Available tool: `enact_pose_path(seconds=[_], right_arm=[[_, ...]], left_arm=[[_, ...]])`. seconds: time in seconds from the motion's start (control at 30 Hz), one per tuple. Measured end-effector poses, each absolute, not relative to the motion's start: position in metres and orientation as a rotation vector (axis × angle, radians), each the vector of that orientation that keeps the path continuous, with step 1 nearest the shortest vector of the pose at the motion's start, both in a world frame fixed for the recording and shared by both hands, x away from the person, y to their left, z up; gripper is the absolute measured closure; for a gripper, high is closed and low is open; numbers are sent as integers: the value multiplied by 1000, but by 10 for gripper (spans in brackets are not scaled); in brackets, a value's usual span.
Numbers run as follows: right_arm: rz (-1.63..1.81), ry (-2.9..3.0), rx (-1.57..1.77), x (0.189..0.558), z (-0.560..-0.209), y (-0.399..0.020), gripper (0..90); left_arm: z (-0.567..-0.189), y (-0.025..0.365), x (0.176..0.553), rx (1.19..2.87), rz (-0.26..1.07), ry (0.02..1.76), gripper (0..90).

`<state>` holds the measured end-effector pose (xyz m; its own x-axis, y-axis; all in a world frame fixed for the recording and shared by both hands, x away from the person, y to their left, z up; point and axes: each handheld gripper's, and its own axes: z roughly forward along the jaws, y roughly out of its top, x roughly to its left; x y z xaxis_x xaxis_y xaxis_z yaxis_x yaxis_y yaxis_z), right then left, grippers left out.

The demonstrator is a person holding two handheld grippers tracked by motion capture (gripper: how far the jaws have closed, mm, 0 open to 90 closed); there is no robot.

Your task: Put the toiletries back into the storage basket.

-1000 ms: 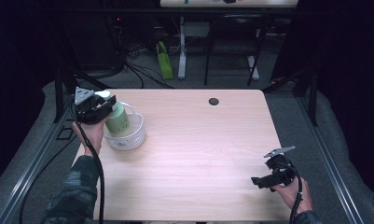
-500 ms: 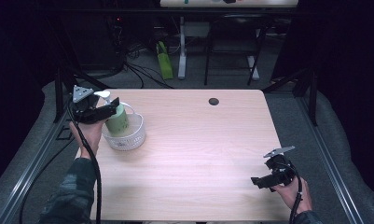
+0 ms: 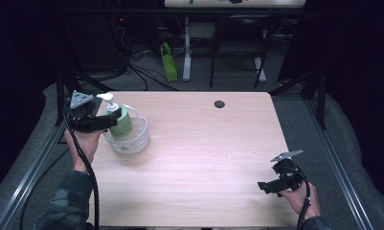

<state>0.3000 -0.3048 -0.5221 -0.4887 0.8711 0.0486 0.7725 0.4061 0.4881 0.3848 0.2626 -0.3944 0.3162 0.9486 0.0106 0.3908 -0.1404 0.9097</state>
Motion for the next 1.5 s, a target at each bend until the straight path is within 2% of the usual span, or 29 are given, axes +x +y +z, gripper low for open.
enact_pose_path(seconds=[0.37, 1.03, 1.5], right_arm=[[676, 2448, 1456, 300, -522, -305, 19], [673, 2451, 1451, 300, -522, -304, 19], [675, 2450, 1443, 299, -522, -305, 18]], left_arm=[[-408, 268, 355, 1735, 780, 1237, 1], [-453, 257, 304, 1818, 668, 1241, 0], [-483, 260, 301, 1916, 543, 1276, 0]])
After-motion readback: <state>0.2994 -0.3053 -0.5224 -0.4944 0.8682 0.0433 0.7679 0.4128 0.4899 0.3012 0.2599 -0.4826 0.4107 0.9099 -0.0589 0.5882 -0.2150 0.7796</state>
